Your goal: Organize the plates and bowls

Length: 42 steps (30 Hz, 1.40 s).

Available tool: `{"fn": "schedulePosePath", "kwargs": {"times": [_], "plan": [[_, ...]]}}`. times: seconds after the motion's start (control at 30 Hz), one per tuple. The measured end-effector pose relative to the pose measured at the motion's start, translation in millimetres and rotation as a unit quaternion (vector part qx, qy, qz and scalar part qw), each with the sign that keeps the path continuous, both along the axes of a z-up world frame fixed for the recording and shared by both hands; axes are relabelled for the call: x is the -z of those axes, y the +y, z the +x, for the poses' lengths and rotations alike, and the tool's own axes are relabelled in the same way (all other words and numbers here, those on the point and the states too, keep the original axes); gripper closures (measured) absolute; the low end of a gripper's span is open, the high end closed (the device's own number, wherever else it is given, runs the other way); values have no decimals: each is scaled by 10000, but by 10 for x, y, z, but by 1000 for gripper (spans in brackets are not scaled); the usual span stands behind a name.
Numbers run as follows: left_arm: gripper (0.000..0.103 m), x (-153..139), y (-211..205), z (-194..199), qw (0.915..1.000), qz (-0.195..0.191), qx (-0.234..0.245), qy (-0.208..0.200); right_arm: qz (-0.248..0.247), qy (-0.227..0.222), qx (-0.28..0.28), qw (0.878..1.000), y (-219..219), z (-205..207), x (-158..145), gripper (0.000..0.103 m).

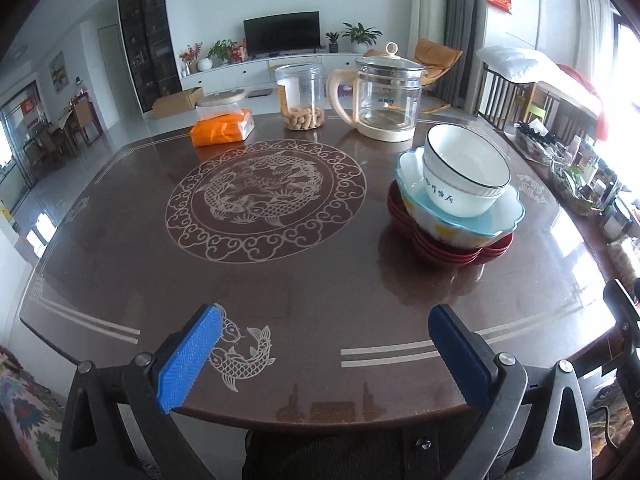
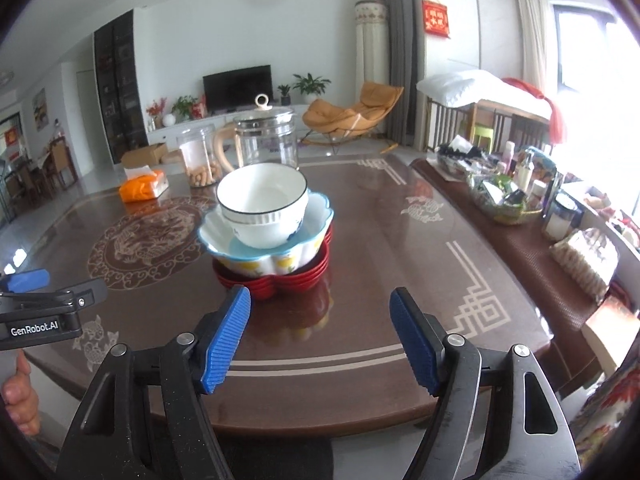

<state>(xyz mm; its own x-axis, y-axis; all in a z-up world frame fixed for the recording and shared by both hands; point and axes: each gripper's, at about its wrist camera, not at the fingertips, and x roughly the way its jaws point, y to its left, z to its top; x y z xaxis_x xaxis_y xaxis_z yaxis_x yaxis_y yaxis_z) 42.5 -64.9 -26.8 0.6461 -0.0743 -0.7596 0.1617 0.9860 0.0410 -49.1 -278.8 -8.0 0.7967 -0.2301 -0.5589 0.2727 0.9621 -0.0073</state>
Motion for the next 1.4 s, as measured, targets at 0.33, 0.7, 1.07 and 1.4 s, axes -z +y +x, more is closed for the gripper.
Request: {"fn": "schedulePosePath", "kwargs": {"times": [0.33, 0.7, 1.07, 1.4], "plan": [[0, -114, 105, -254, 9987, -98, 218, -448, -933, -27, 502, 9944, 164, -217, -170, 26], [1, 273, -93, -344, 9957, 79, 773, 512, -292, 206, 958, 9948, 27, -306, -239, 20], [1, -436, 118, -260, 9964, 349, 601, -487, -13, -298, 101, 9995, 326, -289, -499, 20], [2, -652, -69, -560, 9937, 340, 539, -926, 128, -285, -302, 9991, 520, -272, -650, 20]]}}
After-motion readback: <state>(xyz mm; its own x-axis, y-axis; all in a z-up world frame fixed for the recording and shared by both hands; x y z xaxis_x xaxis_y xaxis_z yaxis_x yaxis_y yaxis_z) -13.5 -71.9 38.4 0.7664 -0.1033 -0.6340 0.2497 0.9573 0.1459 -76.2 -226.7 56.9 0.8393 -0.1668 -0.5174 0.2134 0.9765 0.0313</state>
